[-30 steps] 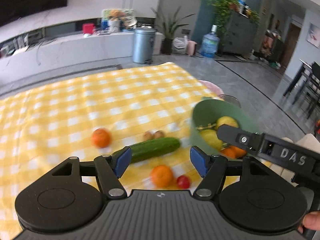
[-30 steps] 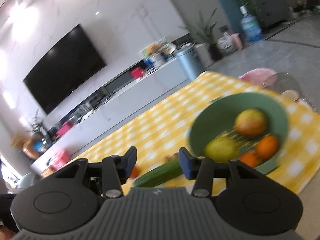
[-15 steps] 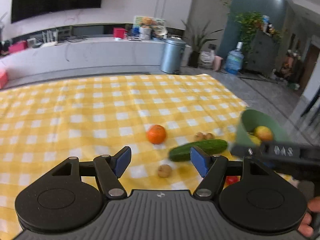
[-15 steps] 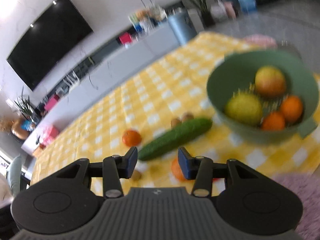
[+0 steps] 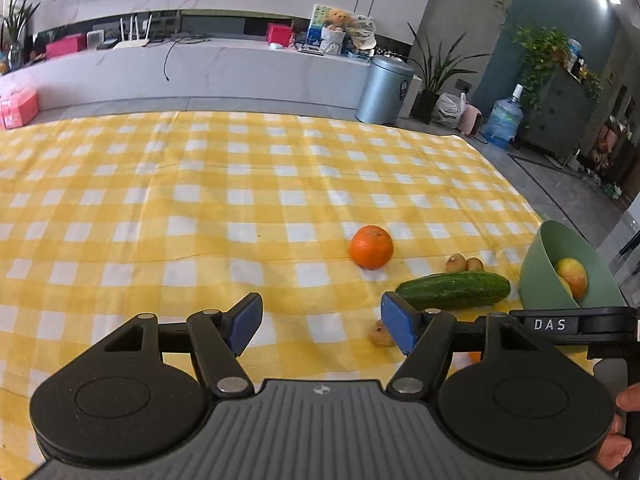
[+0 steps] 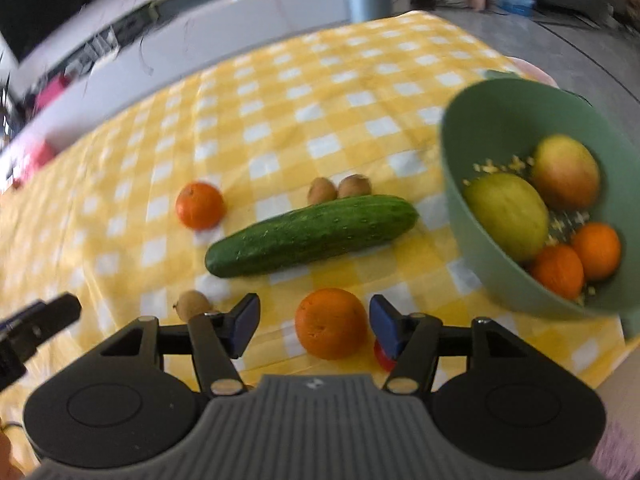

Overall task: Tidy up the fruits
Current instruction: 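Grasp a large orange beside the cucumber with the right tool, then grasp a mandarin with the left tool while the right tool holds its orange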

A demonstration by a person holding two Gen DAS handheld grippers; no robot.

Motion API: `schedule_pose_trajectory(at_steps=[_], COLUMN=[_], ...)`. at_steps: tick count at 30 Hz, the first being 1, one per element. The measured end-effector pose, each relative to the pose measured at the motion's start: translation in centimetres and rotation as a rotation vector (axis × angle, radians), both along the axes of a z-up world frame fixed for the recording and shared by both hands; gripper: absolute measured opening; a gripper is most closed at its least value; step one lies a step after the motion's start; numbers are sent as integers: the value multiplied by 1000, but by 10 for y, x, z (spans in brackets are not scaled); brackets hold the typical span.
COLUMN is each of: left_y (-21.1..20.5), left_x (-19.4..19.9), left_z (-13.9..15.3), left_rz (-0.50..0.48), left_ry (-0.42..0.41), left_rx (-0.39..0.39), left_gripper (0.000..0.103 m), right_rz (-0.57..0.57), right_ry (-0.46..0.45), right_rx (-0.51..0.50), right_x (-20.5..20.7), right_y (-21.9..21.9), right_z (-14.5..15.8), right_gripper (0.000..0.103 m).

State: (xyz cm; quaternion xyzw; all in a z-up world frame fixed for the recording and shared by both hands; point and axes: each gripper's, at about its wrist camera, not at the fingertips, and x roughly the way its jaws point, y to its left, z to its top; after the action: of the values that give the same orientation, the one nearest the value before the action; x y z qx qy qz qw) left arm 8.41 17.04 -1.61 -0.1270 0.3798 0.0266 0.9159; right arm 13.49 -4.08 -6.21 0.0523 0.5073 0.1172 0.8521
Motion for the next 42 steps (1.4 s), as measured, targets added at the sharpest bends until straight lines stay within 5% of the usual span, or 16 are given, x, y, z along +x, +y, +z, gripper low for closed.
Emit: schedule_pose_trajectory(at_steps=[8, 16, 28, 38, 42], left_y=[-1, -3, 0, -5, -3], left_x=[-2, -5, -8, -11, 0], left_z=[1, 1, -6, -11, -21], left_rz=[-12, -7, 9, 6, 7], left_ry=[-5, -43, -115, -136, -65], left_rx=[11, 4, -31, -70, -207], left_gripper=[80, 80, 80, 80, 80], right_rz=[42, 97, 38, 81, 83], right_ry=[35, 18, -164, -37, 18], right_rx=[-78, -156, 74, 137, 168], right_x=[4, 3, -9, 3, 9], right_y=[3, 11, -9, -3, -4], right_z=[-14, -17, 0, -21, -33], right_gripper=[56, 43, 42, 42, 42])
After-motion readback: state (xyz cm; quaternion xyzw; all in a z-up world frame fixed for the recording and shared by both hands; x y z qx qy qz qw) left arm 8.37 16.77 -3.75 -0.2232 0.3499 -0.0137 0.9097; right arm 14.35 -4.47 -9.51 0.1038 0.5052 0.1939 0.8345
